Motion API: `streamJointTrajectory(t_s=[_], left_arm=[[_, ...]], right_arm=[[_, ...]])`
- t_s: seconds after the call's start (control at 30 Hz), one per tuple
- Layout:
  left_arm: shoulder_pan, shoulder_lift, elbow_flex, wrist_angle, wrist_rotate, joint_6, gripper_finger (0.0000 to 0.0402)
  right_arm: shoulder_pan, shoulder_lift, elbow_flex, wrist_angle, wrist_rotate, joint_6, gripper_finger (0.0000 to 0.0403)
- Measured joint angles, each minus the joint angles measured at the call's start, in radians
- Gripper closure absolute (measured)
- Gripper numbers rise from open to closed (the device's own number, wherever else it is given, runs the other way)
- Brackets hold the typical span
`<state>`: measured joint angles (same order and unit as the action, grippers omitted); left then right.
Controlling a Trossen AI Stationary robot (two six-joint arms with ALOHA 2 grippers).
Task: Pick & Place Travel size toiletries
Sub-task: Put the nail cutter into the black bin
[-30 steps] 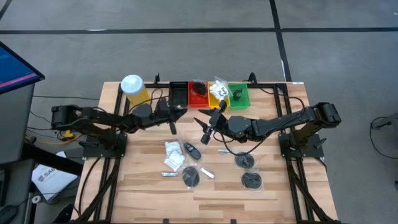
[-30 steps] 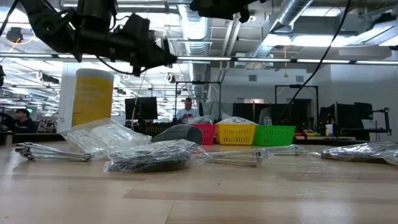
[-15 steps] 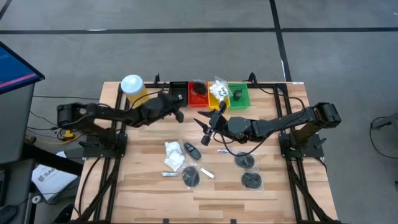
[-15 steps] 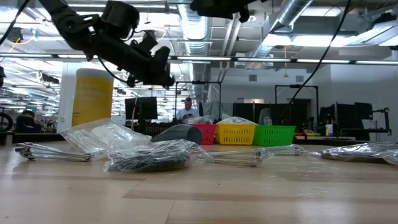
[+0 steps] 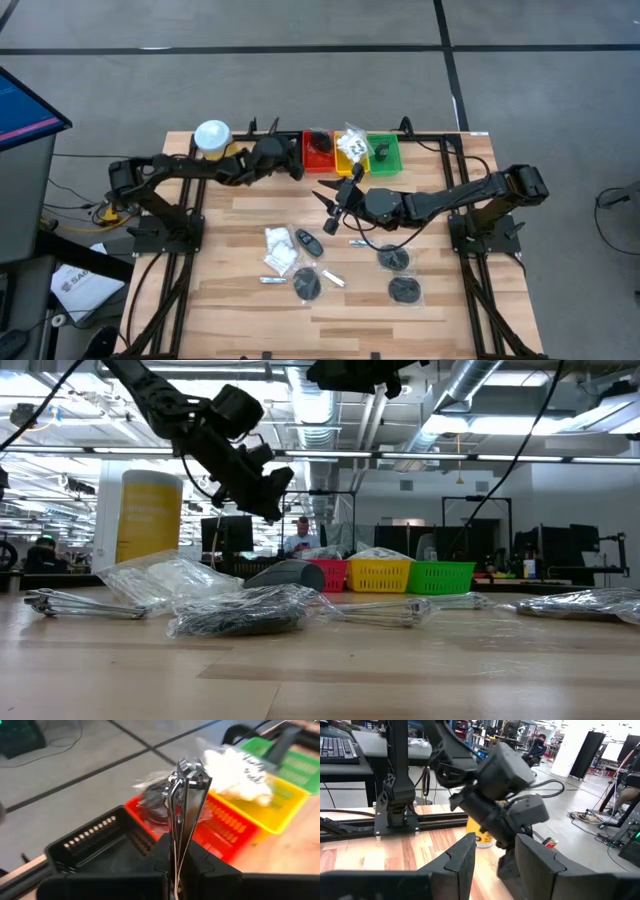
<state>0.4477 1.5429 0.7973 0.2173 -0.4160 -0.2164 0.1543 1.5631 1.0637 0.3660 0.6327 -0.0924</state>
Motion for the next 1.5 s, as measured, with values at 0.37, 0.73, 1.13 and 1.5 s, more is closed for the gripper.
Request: streamJointTrajectory(t_s=[0.37,0.73,1.13,1.5], left_arm=[[0.122,0.003,0.084,-0.130,0.065,-0.002,0.0397],[0.172,0.089,0.097,-0.151,0.113,-0.035,0.0396],[0.188,0.234,0.174,-0.153,0.153,-0.029,0.0396],[0.188,0.236,0.175,-0.157,0.153,-0.028,0.0364]], right_arm=[[-0.005,0.000,0.000,-0.010,-0.004,0.014,0.0274],[-0.005,0.000,0.000,-0.010,-0.004,0.014,0.0274],[-0.005,0.000,-0.001,-0.030,-0.004,0.014,0.0274],[-0.005,0.000,-0.001,-0.044,-0.004,0.014,0.0274]])
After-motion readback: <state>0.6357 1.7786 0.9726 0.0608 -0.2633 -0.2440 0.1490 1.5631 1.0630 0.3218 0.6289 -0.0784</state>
